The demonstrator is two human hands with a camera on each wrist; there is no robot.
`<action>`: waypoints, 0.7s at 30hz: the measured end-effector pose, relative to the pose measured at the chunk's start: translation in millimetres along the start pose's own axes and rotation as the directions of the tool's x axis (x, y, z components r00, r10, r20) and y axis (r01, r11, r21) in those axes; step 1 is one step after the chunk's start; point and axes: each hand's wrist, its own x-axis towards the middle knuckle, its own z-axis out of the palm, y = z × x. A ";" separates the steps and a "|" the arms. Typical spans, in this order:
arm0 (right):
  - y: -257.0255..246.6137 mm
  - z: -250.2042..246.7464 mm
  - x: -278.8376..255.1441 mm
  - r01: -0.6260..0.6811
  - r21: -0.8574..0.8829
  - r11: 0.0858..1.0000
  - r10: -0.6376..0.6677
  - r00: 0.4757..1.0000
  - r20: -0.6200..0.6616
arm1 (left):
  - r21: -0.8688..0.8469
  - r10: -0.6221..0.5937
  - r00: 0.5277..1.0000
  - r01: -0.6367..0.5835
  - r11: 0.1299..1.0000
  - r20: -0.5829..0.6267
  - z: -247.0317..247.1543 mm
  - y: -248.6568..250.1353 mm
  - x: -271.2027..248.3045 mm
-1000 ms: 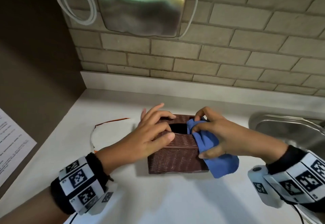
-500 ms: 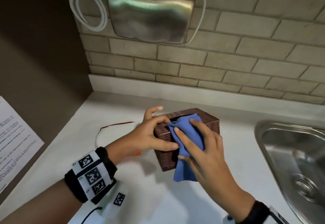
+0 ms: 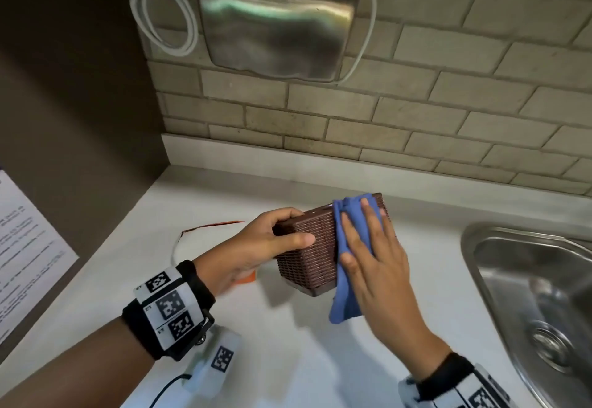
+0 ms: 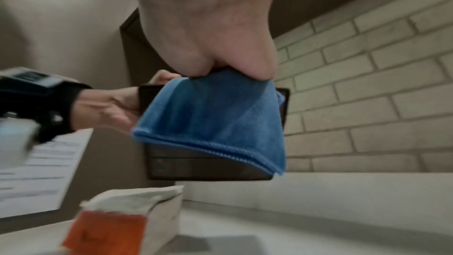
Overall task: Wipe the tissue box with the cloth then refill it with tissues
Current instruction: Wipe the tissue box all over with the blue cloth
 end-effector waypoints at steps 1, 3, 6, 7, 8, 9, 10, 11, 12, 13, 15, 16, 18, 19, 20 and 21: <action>6.4 -1.7 4.7 -0.046 0.015 0.999 0.047 0.999 -0.008 | -0.008 -0.014 1.000 0.014 1.000 -0.003 -0.8 0.3 0.2; -2.0 -1.7 8.2 -0.081 0.038 0.996 0.081 0.996 -0.020 | -0.019 -0.035 0.999 0.035 0.999 -0.021 0.7 1.8 2.2; -39.7 4.7 -3.3 0.005 0.012 1.000 -0.005 1.000 -0.010 | -0.049 -0.055 0.997 0.052 0.997 -0.045 5.7 -0.8 4.8; -43.4 5.7 -6.0 0.046 0.014 0.999 -0.046 0.999 0.004 | -0.065 -0.057 0.997 0.055 0.996 -0.042 5.9 -2.3 4.3; -38.9 4.4 -4.6 0.068 0.027 0.997 -0.068 0.998 0.014 | -0.085 -0.056 0.998 0.053 0.995 -0.034 4.6 -3.4 3.1; -26.9 3.4 0.0 0.055 0.057 0.997 -0.056 0.998 0.011 | -0.099 -0.052 0.998 0.049 0.994 -0.029 2.4 -4.1 2.0; -11.6 2.0 6.8 0.007 0.099 0.995 -0.006 1.000 -0.005 | -0.105 -0.049 0.999 0.046 0.993 -0.024 0.3 -2.7 -0.3; 3.7 -0.1 13.9 -0.055 0.138 0.989 0.062 0.997 -0.045 | -0.109 -0.050 0.998 0.047 0.993 -0.024 -2.1 -2.9 -1.7; 12.7 -2.2 19.3 -0.115 0.178 0.977 0.131 0.988 -0.084 | -0.107 -0.055 0.998 0.052 0.993 -0.022 -3.4 -2.9 -1.7; 11.1 -1.8 21.5 -0.149 0.214 0.965 0.175 0.979 -0.107 | -0.106 -0.062 0.998 0.060 0.993 -0.023 -3.1 -3.4 -0.6; -17.5 4.1 16.3 -0.119 0.244 0.962 0.144 0.986 -0.086 | -0.117 -0.082 0.996 0.077 0.990 -0.037 0.5 -4.4 0.9; -34.5 9.4 9.4 -0.065 0.209 0.976 0.080 0.995 -0.067 | -0.118 -0.081 0.996 0.075 0.990 -0.044 1.9 -6.4 2.2; -47.3 16.7 -4.9 0.056 0.111 0.992 -0.051 0.998 -0.043 | -0.122 -0.072 0.997 0.067 0.990 -0.038 1.5 -12.7 0.3; -36.4 17.1 -4.2 0.071 0.117 0.991 -0.067 0.997 -0.041 | -0.129 -0.068 0.997 0.063 0.990 -0.040 -0.2 -15.0 -2.0; -18.8 17.3 0.7 0.034 0.149 0.988 -0.027 0.998 -0.050 | -0.133 -0.067 0.997 0.061 0.989 -0.039 -1.5 -15.0 -4.8; -0.6 15.7 7.4 -0.052 0.197 0.979 0.066 0.996 -0.065 | -0.138 -0.065 0.997 0.059 0.989 -0.040 -3.0 -16.8 -7.0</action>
